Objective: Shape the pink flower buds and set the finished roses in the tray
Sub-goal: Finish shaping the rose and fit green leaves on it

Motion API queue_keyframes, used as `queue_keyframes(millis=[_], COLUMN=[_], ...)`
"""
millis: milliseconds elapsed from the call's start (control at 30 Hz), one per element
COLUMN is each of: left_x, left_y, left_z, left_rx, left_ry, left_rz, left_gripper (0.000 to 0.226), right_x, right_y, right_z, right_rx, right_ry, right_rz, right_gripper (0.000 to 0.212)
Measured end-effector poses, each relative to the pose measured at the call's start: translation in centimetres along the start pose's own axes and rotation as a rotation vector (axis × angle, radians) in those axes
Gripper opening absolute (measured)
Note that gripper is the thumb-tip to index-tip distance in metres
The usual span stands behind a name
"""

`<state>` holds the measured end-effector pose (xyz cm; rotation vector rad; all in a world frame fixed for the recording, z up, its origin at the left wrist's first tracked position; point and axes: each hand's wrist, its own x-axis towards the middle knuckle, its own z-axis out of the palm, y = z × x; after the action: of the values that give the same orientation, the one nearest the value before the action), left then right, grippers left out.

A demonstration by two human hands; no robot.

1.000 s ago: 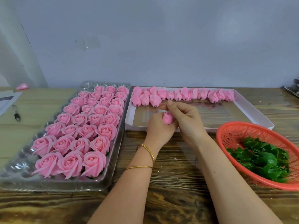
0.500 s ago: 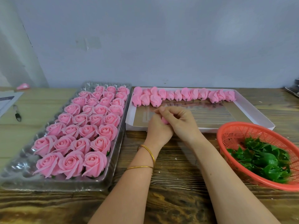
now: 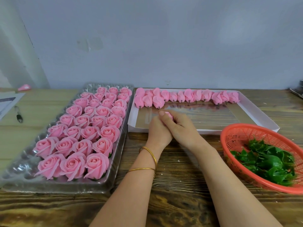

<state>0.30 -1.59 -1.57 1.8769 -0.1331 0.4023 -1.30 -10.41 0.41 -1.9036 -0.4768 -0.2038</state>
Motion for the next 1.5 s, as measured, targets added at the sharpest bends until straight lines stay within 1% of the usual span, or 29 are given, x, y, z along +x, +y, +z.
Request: queue_keyframes(millis=[200, 433, 533, 600, 667, 700, 767, 800, 833, 933, 1000, 1200, 1367, 1500], left_x=[-0.1, -0.5, -0.5, -0.5, -0.5, -0.6, -0.8, -0.8, -0.8, -0.7, -0.7, -0.8, -0.8, -0.9], left_y=[0.0, 0.6, 0.9, 1.1, 1.2, 1.2, 1.2, 1.2, 1.1, 0.9, 0.8, 0.7, 0.7, 1.0], left_z=[-0.2, -0.4, -0.5, -0.6, -0.6, -0.5, -0.4, -0.3, -0.2, -0.2, -0.1, -0.2, -0.2, -0.3], left_rx=[0.091, 0.094, 0.080, 0.113, 0.122, 0.091, 0.061, 0.077, 0.104, 0.194, 0.225, 0.292, 0.349, 0.330], left_ry=[-0.012, 0.017, -0.004, -0.009, 0.005, 0.018, 0.029, 0.023, 0.015, 0.024, 0.042, 0.048, 0.051, 0.078], left_rz=[0.052, 0.040, 0.020, 0.016, 0.015, 0.003, -0.009, -0.006, 0.001, 0.039, 0.058, 0.085, 0.137, 0.202], left_gripper=[0.036, 0.045, 0.038, 0.030, 0.018, 0.013, 0.008, 0.007, 0.007, 0.010, 0.011, 0.010, 0.010, 0.019], right_x=[-0.2, -0.2, -0.3, -0.3, -0.2, -0.1, 0.3, 0.4, 0.5, 0.7, 0.8, 0.9, 0.5, 0.5], right_y=[0.0, 0.4, 0.6, 0.4, 0.0, -0.1, -0.2, -0.2, -0.1, 0.3, 0.6, 1.2, 0.8, 0.7], right_z=[-0.1, -0.3, -0.4, -0.4, -0.5, -0.5, -0.6, -0.6, -0.5, -0.3, -0.1, 0.3, 0.5, 0.6], right_rx=[-0.070, -0.142, -0.166, -0.119, 0.023, 0.097, 0.172, 0.177, 0.175, 0.134, 0.114, 0.060, -0.008, 0.006], right_ry=[-0.019, -0.022, -0.004, 0.007, 0.040, 0.082, 0.187, 0.228, 0.261, 0.316, 0.322, 0.336, 0.323, 0.273], right_rz=[-0.045, -0.065, -0.053, -0.033, 0.001, 0.013, 0.033, 0.029, 0.014, 0.000, 0.005, 0.016, -0.045, -0.044], right_gripper=[0.031, 0.032, 0.034, 0.033, 0.033, 0.036, 0.049, 0.053, 0.051, 0.036, 0.032, 0.035, 0.040, 0.042])
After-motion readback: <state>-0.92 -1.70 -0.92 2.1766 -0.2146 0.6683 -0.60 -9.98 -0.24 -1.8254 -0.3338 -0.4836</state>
